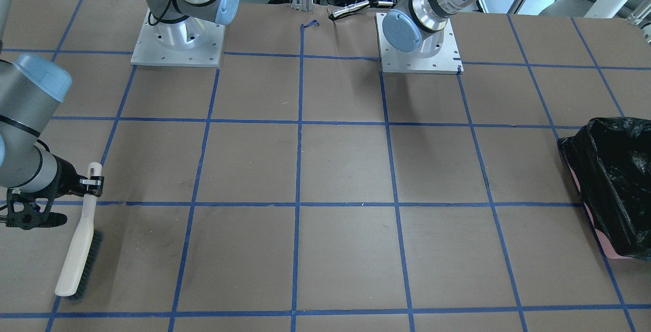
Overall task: Sweep and dump trash into bin
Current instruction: 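Tilt the dustpan into the bin with the left gripper while the right lowers the brush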
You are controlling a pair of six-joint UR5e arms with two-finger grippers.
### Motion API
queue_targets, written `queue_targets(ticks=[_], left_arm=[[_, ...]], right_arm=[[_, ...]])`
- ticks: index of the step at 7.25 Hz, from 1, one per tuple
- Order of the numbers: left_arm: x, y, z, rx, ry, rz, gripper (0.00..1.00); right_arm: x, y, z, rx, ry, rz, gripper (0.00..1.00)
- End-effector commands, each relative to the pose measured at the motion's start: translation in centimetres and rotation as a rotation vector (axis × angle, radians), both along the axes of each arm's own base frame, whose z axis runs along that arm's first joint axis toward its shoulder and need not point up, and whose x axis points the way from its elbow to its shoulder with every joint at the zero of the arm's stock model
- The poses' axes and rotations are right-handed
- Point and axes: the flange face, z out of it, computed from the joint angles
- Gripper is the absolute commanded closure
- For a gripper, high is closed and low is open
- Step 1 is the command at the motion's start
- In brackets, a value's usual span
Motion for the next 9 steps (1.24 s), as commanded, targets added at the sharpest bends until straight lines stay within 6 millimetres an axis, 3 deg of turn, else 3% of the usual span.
queue_targets(ticks=[1,2,3,4,6,9], left_arm=[[-2.4,-0.3,0.5,0.000,-0.037,-0.057,1.00],[-3.1,-0.3,1.3,0.007,-0.068,-0.102,1.00],[-4.2,-0.9,2.4,-0.020,-0.123,-0.134,1.00],[-5.0,-1.2,2.2,-0.029,-0.141,-0.149,1.00],[-6.4,0.1,0.1,-0.045,-0.226,-0.163,1.00],[-9.7,1.6,0.6,-0.063,-0.286,-0.159,1.00]], right_arm=[[0.0,0.0,0.1,-0.002,0.003,-0.004,0.16],[-0.1,-0.1,1.0,-0.018,0.011,-0.013,0.00],[-0.2,-0.4,2.6,-0.045,0.021,-0.013,0.00],[-0.1,-0.6,4.3,-0.073,0.029,-0.010,0.00],[0.2,-0.1,8.1,-0.129,0.044,-0.011,0.00],[0.5,0.2,10.0,-0.167,0.038,0.006,0.00]])
